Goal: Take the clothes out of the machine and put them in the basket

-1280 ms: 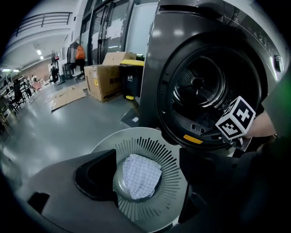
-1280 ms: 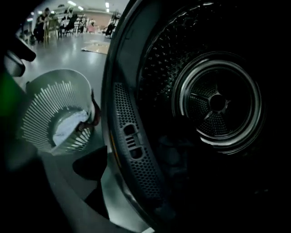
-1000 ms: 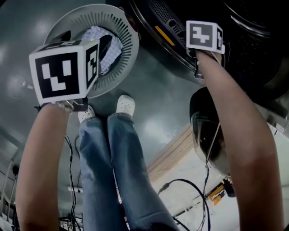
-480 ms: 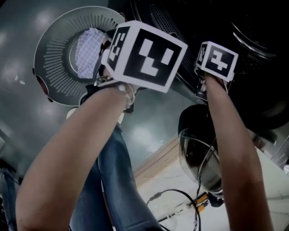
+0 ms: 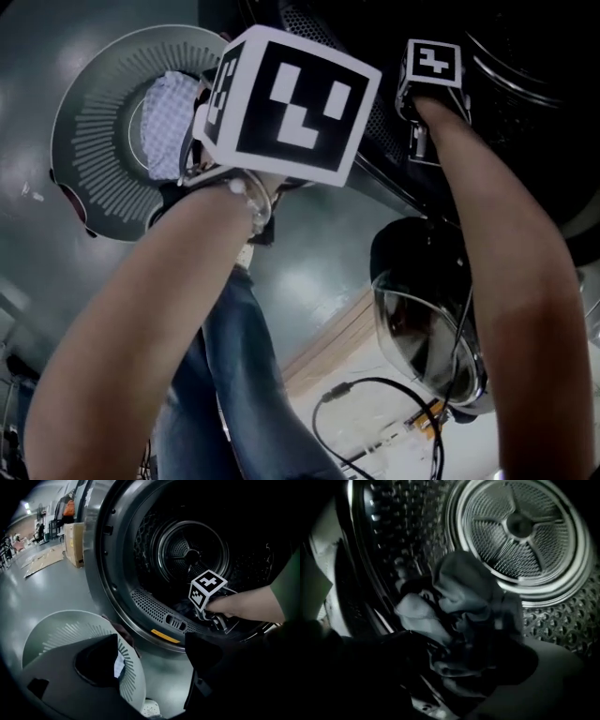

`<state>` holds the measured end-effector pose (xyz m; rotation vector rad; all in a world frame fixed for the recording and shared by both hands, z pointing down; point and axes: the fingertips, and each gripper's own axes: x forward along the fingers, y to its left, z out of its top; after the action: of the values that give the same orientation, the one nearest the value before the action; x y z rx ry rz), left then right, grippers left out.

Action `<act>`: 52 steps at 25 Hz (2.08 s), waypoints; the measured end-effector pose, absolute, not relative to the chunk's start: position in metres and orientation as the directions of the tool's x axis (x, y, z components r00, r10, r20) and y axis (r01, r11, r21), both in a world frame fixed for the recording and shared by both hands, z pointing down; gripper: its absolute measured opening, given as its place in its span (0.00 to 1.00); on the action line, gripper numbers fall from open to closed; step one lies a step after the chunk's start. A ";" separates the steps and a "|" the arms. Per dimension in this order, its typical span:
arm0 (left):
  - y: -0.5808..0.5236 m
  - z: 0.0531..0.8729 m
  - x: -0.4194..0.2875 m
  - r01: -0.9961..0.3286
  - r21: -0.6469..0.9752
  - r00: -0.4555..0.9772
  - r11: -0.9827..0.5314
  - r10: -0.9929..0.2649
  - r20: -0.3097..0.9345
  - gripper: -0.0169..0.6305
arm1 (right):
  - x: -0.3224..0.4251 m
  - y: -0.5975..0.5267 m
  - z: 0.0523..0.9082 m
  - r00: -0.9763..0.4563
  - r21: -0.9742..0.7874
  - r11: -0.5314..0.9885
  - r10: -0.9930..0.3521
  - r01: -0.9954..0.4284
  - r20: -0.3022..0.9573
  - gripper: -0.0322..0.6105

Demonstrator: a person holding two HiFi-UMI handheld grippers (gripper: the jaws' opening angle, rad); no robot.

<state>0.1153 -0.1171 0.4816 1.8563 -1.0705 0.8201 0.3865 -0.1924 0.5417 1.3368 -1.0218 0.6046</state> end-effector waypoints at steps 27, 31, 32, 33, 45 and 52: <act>-0.108 0.458 0.112 -0.838 0.346 0.501 -0.422 -0.342 0.795 0.68 | 0.387 -0.187 0.526 0.566 0.629 0.407 -0.279 -0.662 0.776 0.18; -0.100 0.441 0.096 -0.834 0.336 0.502 -0.437 -0.349 0.792 0.68 | 0.367 -0.191 0.498 0.530 0.641 0.372 -0.363 -0.671 0.766 0.18; -0.097 0.437 0.090 -0.834 0.328 0.499 -0.444 -0.351 0.792 0.68 | 0.361 -0.188 0.488 0.525 0.639 0.355 -0.371 -0.682 0.766 0.18; -0.095 0.432 0.084 -0.835 0.319 0.494 -0.449 -0.354 0.794 0.68 | 0.353 -0.184 0.479 0.517 0.635 0.341 -0.379 -0.693 0.768 0.17; -0.081 0.380 0.004 -0.862 0.310 0.481 -0.400 -0.453 0.751 0.68 | 0.251 -0.142 0.414 0.302 0.446 0.251 -0.456 -0.859 0.837 0.17; -0.086 0.352 -0.030 -0.885 0.274 0.449 -0.377 -0.531 0.719 0.68 | 0.205 -0.115 0.384 0.174 0.307 0.212 -0.481 -0.928 0.859 0.17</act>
<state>-0.0295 -0.0860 0.3524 2.0541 -1.1799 0.7037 0.2047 -0.1146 0.3844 1.4200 -1.4586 0.5483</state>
